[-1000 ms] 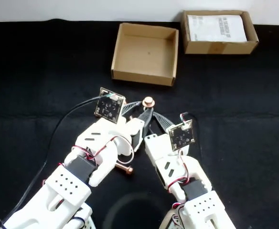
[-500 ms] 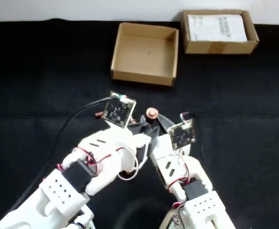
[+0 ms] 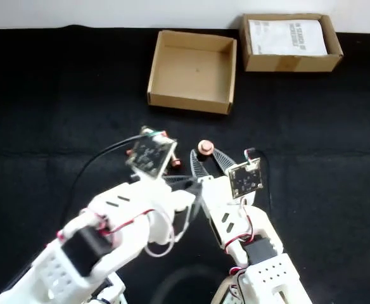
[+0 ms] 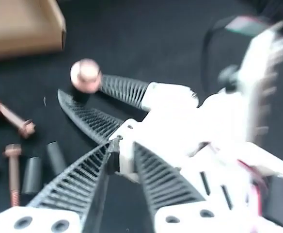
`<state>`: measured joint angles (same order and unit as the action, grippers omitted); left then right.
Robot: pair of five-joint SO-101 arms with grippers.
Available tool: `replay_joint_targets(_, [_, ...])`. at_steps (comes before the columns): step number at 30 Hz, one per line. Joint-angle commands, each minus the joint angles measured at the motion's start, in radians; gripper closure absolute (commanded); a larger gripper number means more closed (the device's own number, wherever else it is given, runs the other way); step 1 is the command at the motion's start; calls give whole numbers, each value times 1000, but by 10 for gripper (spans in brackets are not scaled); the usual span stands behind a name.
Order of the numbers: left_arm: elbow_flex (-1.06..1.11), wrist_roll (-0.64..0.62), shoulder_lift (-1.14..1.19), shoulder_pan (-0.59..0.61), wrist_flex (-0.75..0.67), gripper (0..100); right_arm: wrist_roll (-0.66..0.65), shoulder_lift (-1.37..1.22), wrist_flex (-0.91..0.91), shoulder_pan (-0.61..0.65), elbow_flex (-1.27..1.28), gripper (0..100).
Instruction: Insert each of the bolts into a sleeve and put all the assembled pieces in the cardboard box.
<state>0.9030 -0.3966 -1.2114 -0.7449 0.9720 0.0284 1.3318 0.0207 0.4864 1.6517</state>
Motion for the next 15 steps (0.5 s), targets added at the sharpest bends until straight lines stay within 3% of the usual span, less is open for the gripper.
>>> replay_joint_targets(1, [-56, 57, -97, 58, 2, 992, -8, 25, 21, -13, -81, 991])
replay_joint_targets(10, [-53, 166, -182, 427, -3, 991, -3, 24, 16, -10, -81, 991])
replay_joint_targets(15, [-8, 176, -183, 572, -3, 991, -2, 24, 15, -10, -81, 991])
